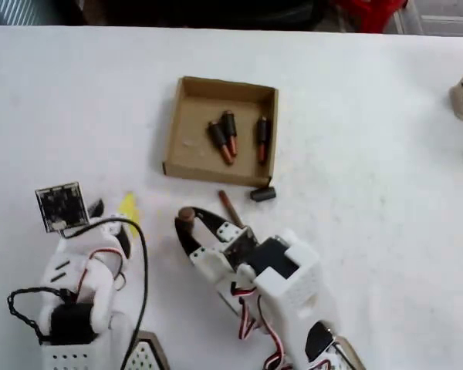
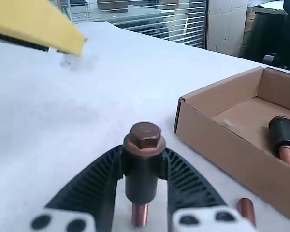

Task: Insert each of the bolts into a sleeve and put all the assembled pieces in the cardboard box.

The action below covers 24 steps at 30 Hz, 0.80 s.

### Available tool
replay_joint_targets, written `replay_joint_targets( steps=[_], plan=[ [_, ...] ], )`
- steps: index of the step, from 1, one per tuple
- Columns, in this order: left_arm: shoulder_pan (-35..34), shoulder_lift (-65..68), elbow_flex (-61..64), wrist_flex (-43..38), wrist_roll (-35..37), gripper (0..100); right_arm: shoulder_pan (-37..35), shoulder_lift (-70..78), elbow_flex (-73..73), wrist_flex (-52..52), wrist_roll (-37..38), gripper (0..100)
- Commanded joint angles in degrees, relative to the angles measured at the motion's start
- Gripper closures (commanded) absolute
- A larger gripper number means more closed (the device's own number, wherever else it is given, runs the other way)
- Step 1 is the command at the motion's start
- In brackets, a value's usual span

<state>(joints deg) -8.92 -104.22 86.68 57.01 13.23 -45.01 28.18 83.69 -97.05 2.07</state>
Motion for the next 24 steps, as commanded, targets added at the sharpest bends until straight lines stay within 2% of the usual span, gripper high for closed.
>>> replay_joint_targets(
  steps=[1,3,6,8,11,20,24],
  plan=[
    [-3.2,-0.6,3.2,-2.3,-1.6,98,-0.2,-0.8,-0.1,-1.5,-0.5,98.2],
    [-4.5,-0.6,5.3,-2.3,-1.7,94,-0.2,-0.8,-0.1,-1.5,-0.5,98.2],
    [-7.6,-0.6,7.6,-2.3,-1.8,96,-0.2,-0.8,0.0,-1.5,-0.5,98.2],
    [-9.4,-0.6,9.0,-2.2,-4.8,98,-0.1,-1.6,0.1,-1.5,-0.5,98.2],
    [-9.8,-0.6,10.4,-1.2,-8.9,98,0.9,-4.7,1.6,-1.2,-0.5,98.2],
    [-9.5,-0.6,10.3,1.8,-9.8,98,4.0,-13.8,3.1,7.6,-0.5,98.2],
    [-9.5,-0.6,10.3,1.9,-14.8,98,5.8,-20.4,4.7,11.8,-0.5,98.2]
  ],
)
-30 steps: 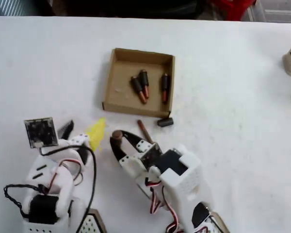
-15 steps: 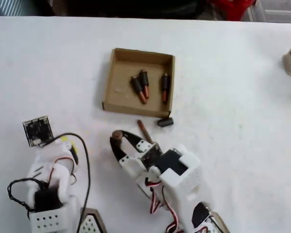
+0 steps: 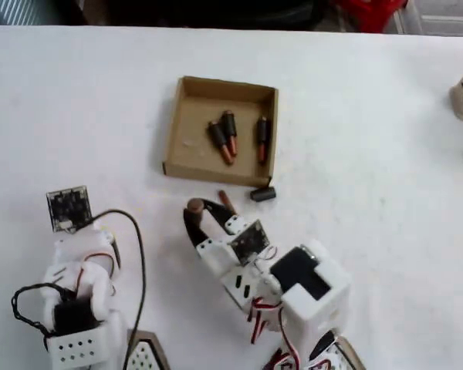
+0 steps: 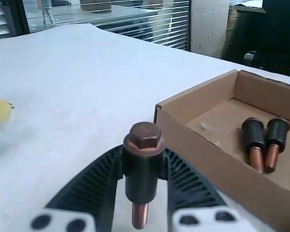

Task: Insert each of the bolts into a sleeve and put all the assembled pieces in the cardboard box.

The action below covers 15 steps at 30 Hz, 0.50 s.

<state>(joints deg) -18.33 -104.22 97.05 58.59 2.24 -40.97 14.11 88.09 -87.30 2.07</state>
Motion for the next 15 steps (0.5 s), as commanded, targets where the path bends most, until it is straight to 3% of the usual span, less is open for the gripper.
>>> replay_joint_targets(
  steps=[1,6,15],
  plan=[
    [-0.1,-0.6,-0.1,0.4,-4.0,98,2.2,-8.3,0.4,3.8,-0.5,98.2],
    [0.0,-0.6,-0.1,0.4,-4.3,98,6.1,-19.4,0.0,17.5,-0.5,98.2],
    [0.0,-0.4,-0.1,0.4,-4.3,98,13.9,-41.8,-5.8,51.2,-0.5,98.2]
  ],
)
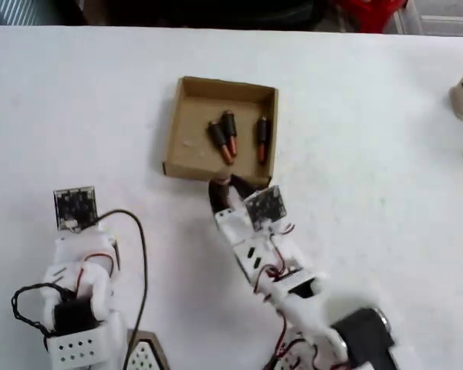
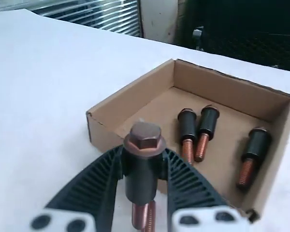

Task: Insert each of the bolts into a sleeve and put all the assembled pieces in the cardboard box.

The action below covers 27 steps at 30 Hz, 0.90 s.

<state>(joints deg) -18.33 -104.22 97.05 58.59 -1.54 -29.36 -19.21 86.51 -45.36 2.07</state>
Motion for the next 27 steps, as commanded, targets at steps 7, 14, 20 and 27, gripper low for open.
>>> replay_joint_targets(
  steps=[7,14,20,27],
  plan=[
    [0.0,-0.4,-0.1,0.4,-0.6,98,6.9,-23.1,-13.1,37.0,-0.5,98.2],
    [0.0,-0.4,-0.1,1.1,-0.6,98,9.7,-25.5,-27.4,55.8,-0.2,98.0],
    [0.0,-0.4,-0.1,1.1,-0.6,98,9.7,-24.0,-36.8,63.6,-0.1,97.8],
    [0.0,-0.4,-0.1,1.1,-0.6,98,9.7,-9.5,-57.6,76.0,-0.1,97.8]
  ],
)
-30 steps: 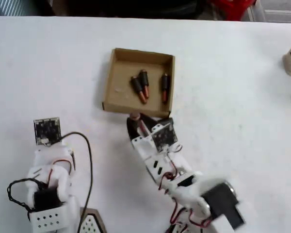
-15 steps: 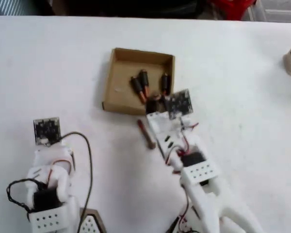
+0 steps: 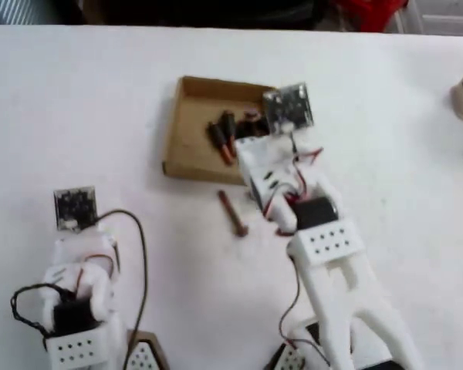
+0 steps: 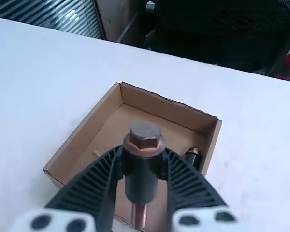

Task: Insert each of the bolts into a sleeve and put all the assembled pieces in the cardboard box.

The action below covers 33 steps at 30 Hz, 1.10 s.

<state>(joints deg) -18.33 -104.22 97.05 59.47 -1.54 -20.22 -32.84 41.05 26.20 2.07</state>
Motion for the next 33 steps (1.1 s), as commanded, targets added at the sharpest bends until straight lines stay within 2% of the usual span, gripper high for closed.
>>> replay_joint_targets(
  steps=[1,6,20,33],
  plan=[
    [0.0,-0.4,-0.1,0.2,-0.6,98,0.6,6.8,-15.6,6.5,-0.1,97.8],
    [-0.1,-0.4,-0.1,0.2,-0.6,98,0.9,21.1,-29.3,13.2,-0.1,97.8],
    [-0.2,-0.4,-0.1,0.2,-0.6,98,5.8,56.4,-52.0,13.2,-0.1,97.8],
    [-0.1,-0.4,-0.1,0.2,-0.6,98,6.0,75.0,-67.4,13.8,-0.1,97.7]
  ],
)
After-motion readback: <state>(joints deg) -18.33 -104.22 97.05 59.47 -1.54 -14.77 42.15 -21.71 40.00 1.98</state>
